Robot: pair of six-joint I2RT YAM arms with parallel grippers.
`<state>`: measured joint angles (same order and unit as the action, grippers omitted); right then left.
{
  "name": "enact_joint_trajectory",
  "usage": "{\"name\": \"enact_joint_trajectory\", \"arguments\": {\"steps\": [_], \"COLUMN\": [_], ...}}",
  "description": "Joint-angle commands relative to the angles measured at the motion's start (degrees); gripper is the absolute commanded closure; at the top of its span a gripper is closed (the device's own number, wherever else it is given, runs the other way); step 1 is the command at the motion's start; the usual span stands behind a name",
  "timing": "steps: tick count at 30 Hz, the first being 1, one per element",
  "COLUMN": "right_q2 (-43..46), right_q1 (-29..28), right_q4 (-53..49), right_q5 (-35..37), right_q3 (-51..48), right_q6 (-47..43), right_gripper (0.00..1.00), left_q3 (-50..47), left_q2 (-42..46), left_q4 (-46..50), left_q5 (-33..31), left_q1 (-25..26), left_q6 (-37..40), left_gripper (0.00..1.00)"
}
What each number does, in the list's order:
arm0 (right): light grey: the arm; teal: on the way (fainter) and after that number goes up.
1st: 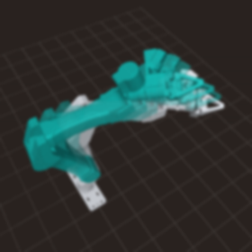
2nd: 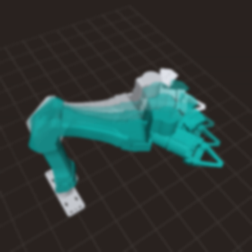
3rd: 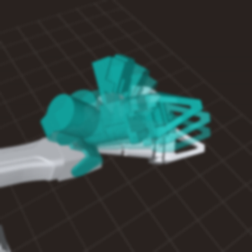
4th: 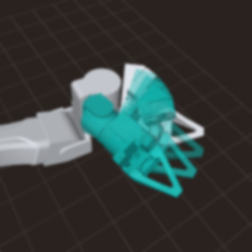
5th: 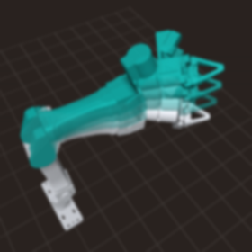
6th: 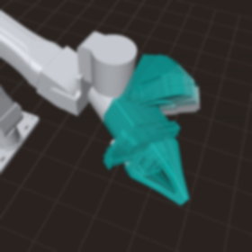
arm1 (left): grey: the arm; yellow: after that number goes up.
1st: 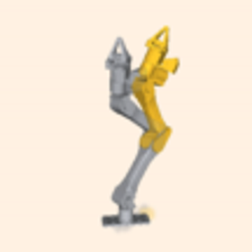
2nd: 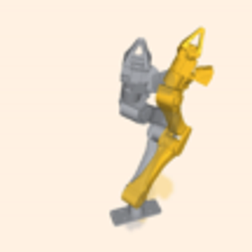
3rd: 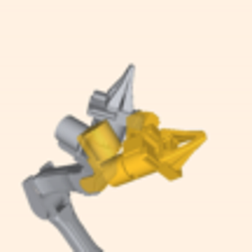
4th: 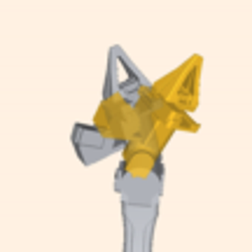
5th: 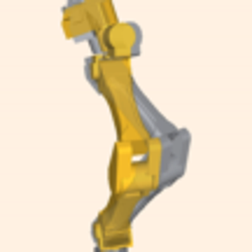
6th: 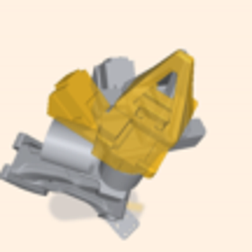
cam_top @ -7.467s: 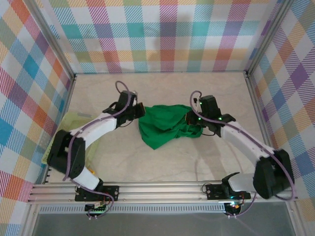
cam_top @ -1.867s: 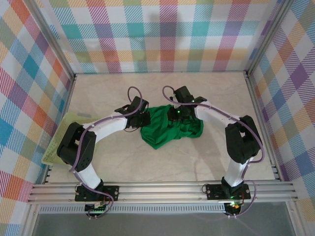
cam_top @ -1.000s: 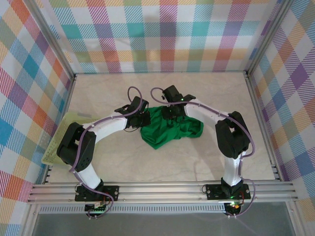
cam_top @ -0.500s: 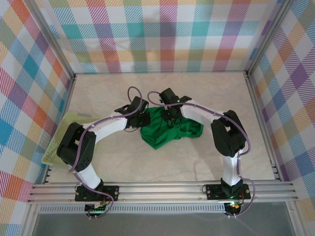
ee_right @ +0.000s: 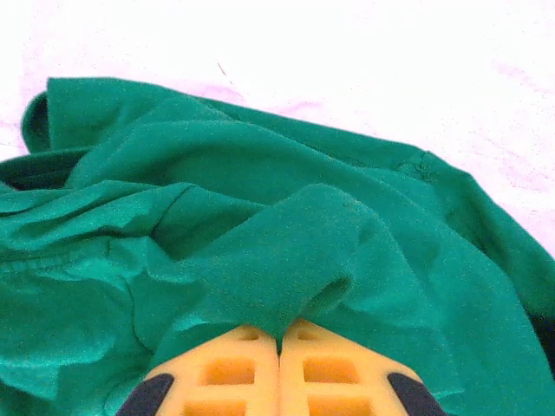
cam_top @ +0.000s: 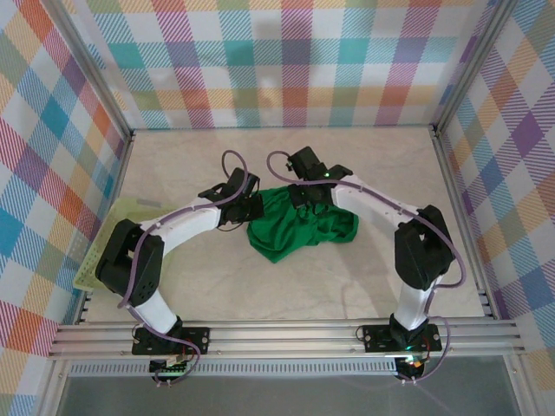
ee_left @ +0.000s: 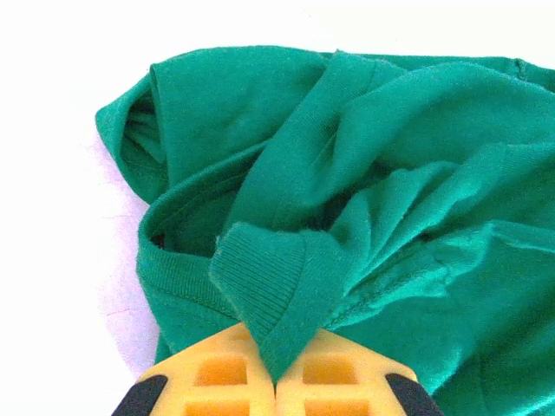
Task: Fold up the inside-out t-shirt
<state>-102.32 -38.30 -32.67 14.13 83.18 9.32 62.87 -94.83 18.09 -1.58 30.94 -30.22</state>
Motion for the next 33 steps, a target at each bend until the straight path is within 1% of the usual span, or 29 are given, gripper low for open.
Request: {"name": "enact_joint_trajectory", "arguments": {"steps": [1,5,9,15,17,25,33], "right_q2": [3.5,6.3,8.1,7.9,7.3,5.7,4.4], "right_q1": [-0.4,-0.4,0.2,2.1,2.9,4.5,4.8], "right_q4": [-1.2,-1.5,-0.3,3.2,4.2,5.7,6.4], "right_q5": [0.0,-1.0,-2.9,-8.0,-8.9,-10.2,-10.2], "right_q3": [-1.7,-3.6,-6.7,-10.1,-10.7,-10.4,-10.5], "right_q6": [-1.1,-1.4,-1.2,0.0,0.4,0.2,-0.3], "right_gripper": [0.95,0.95,0.92,0.88,0.86,0.77,0.74], "left_q3": [1.0,1.0,1.0,1.2,1.3,1.8,1.7], "left_q2": [2.1,2.6,2.7,1.8,1.7,0.9,1.1], "left_q4": [1.0,1.2,1.3,1.3,1.4,1.6,1.7], "left_q5": [-0.3,-0.2,0.0,0.6,0.5,1.1,1.0], "left_q1": [-1.2,-2.2,-2.7,-2.8,-2.8,-2.9,-2.9], "left_q6": [0.2,0.3,0.6,0.7,0.9,1.2,1.3], "left_gripper": [1.00,1.00,1.00,1.00,1.00,1.00,1.00]}}
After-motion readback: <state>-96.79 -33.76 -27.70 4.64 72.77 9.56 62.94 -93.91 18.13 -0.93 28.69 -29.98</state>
